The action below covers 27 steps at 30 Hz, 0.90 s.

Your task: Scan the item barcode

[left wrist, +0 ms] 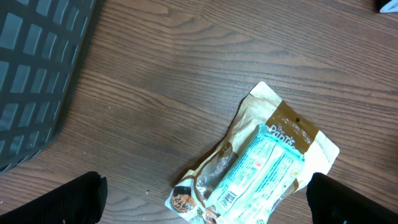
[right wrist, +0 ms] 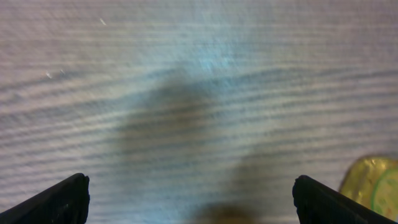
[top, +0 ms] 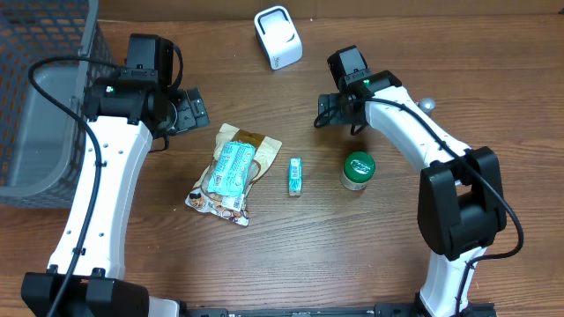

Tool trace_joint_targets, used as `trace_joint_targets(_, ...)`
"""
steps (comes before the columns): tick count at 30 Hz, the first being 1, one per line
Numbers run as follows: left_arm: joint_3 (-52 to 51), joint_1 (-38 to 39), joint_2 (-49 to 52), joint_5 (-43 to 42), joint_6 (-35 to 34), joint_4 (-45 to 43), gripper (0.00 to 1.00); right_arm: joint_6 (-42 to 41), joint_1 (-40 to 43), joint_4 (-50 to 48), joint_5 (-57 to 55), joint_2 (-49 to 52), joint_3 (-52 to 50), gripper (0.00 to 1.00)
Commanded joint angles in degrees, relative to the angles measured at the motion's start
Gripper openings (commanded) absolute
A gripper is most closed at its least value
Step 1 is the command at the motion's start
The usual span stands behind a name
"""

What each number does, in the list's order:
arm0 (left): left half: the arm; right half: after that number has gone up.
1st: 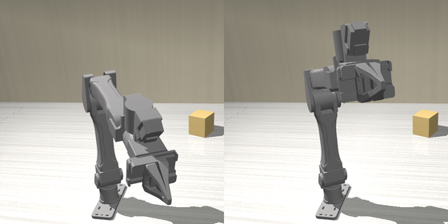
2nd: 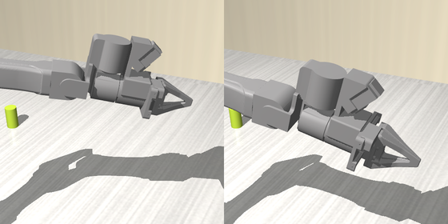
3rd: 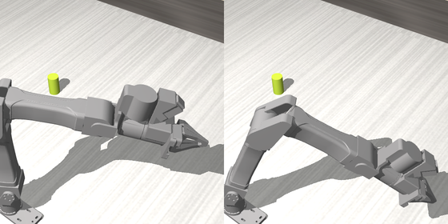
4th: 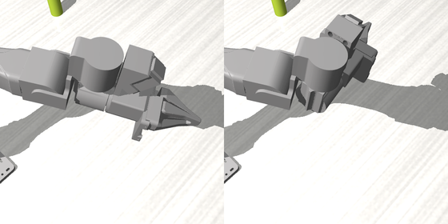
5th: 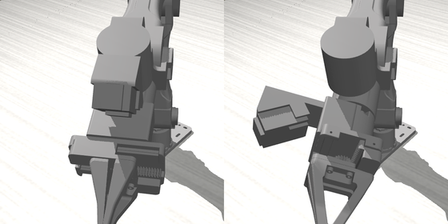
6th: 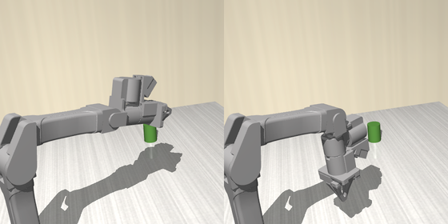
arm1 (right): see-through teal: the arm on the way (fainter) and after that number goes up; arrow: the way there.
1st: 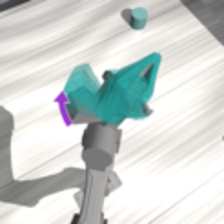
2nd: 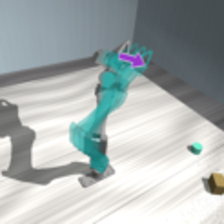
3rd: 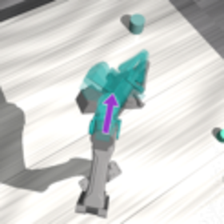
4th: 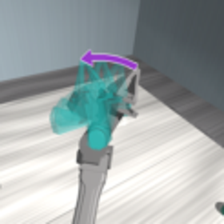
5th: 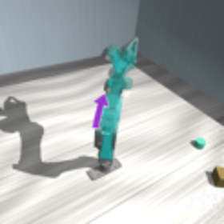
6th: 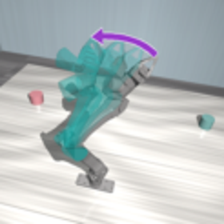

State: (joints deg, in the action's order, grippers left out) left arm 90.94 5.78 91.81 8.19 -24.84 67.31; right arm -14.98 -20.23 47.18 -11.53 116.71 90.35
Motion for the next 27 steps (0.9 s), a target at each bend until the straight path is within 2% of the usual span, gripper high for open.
trace_joint_targets(1,0.9,-0.1,-0.1,-0.3,1.0,-0.1,1.00,0.1,0.1,-2.4,0.7,-0.5,-0.3,1.00)
trace_joint_targets(3,0.9,-0.1,-0.1,-0.3,1.0,-0.1,1.00,0.5,0.1,-1.3,1.9,-0.5,-0.3,1.00)
trace_joint_targets(4,0.9,-0.1,-0.1,-0.3,1.0,-0.1,1.00,3.7,0.1,-1.1,2.2,-0.5,-0.2,0.99)
trace_joint_targets(5,0.9,-0.1,-0.1,-0.3,1.0,-0.1,0.99,7.3,0.1,0.0,1.9,-0.7,0.1,0.91)
trace_joint_targets(7,0.9,-0.1,-0.1,-0.3,1.1,-0.1,1.00,6.2,0.1,3.6,0.9,-1.5,1.7,0.85)
trace_joint_targets(11,0.9,-0.1,-0.1,-0.3,1.1,-0.1,0.99,2.1,0.0,15.6,0.1,-5.9,8.1,0.83)
trace_joint_targets(14,0.9,-0.1,-0.1,-0.3,1.0,-0.1,1.00,-3.1,0.0,26.6,0.5,-9.9,11.0,0.85)
trace_joint_targets(18,0.9,-0.1,-0.1,-0.3,1.1,-0.1,1.00,-4.8,0.1,33.3,4.9,-10.4,10.5,0.91)
trace_joint_targets(23,0.9,-0.1,-0.1,-0.3,1.0,-0.1,1.00,-4.8,-0.3,33.5,8.4,-10.3,5.2,0.96)
trace_joint_targets(27,0.9,-0.1,-0.1,-0.3,1.1,-0.1,1.00,-4.8,-1.0,29.0,8.5,-10.3,-0.3,0.97)
